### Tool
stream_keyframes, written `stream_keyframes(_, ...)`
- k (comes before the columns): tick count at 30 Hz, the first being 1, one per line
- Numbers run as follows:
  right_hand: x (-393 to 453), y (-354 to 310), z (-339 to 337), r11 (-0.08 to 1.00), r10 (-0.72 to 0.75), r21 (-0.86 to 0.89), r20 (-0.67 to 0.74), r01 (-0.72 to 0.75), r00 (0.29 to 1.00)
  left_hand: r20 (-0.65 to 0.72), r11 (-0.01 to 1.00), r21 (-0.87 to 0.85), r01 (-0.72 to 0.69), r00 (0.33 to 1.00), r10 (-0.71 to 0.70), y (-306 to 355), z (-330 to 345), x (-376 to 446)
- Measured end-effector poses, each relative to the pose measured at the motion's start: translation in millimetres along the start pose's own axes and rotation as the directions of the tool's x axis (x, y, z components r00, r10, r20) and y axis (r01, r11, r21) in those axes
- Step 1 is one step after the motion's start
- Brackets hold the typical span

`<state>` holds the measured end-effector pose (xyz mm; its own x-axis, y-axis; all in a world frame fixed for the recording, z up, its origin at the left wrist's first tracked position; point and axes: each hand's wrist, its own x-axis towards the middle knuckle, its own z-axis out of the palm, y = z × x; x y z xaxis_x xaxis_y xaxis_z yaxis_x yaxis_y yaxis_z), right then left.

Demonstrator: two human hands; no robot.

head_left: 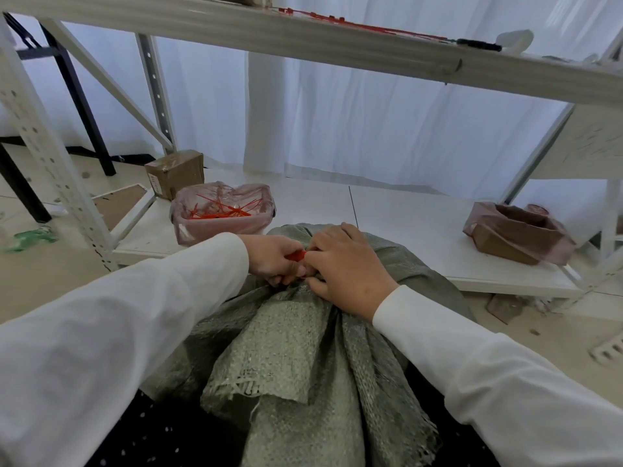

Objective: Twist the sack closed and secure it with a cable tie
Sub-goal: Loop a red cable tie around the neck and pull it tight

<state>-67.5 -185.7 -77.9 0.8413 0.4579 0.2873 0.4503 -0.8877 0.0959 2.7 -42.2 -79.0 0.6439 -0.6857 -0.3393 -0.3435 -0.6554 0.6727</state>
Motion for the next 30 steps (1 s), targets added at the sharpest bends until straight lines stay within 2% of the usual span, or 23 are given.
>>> stream_keyframes(6, -3.0, 0.4, -0.2, 1.0, -0.019, -0.013, -0.031, 0.019, 0.999, 0.005, 0.998, -0.061, 0.003, 1.0, -0.003, 1.4, -3.2, -2.4)
stream_keyframes(9, -4.7, -2.7, 0.9, 0.999, -0.027, -0.035, -0.051, 0.025, 0.998, 0.091, 0.975, -0.214, 0.059, 0.995, -0.04, -0.2, -6.9, -4.9)
stream_keyframes(13, -5.5, -1.1, 2.4, 1.0, -0.022, -0.003, -0.098, 0.022, 0.995, 0.18, 0.894, -0.418, 0.161, 0.979, -0.093, 0.0, -9.2, -7.9)
stream_keyframes(16, -4.8, 3.2, 2.6, 0.998, -0.006, 0.06, -0.087, 0.012, 0.996, 0.196, 0.851, -0.474, 0.225, 0.97, -0.147, 0.8, -7.2, -6.0)
stream_keyframes(20, -6.9, 0.4, 0.9, 0.995, 0.011, 0.103, -0.072, -0.003, 0.997, 0.139, 0.86, -0.456, 0.229, 0.973, -0.185, 0.1, -7.0, -4.7)
stream_keyframes(23, -6.7, 0.6, -1.2, 0.98, 0.084, 0.188, -0.086, -0.066, 0.993, 0.034, 0.936, -0.3, 0.186, 0.982, -0.184, -3.6, -7.7, -3.5)
stream_keyframes(26, -4.1, 4.5, -3.8, 0.944, 0.181, 0.293, -0.08, -0.15, 0.98, -0.011, 0.963, -0.203, 0.178, 0.983, -0.184, -1.5, -6.3, -3.5)
stream_keyframes(30, -3.3, 2.0, -6.3, 0.955, 0.166, 0.256, -0.034, -0.152, 0.985, -0.032, 0.974, -0.201, 0.105, 0.993, -0.114, 2.0, -8.3, -6.8)
